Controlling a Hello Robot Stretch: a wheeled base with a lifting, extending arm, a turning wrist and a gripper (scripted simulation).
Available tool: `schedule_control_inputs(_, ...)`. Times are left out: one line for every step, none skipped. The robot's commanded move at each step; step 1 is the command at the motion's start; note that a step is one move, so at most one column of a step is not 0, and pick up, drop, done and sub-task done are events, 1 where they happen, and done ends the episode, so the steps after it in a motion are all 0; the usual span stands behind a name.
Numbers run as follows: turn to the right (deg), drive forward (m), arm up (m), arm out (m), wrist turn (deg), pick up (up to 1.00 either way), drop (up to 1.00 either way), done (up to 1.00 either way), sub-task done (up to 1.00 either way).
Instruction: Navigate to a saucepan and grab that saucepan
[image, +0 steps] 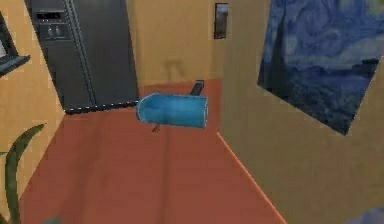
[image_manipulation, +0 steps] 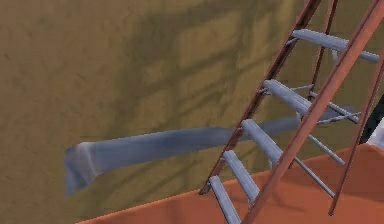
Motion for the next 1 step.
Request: schedule_control_inputs(3.0, 0.0, 0.0, 0.0, 0.0, 0.0, 0.0, 0.0, 0.0)
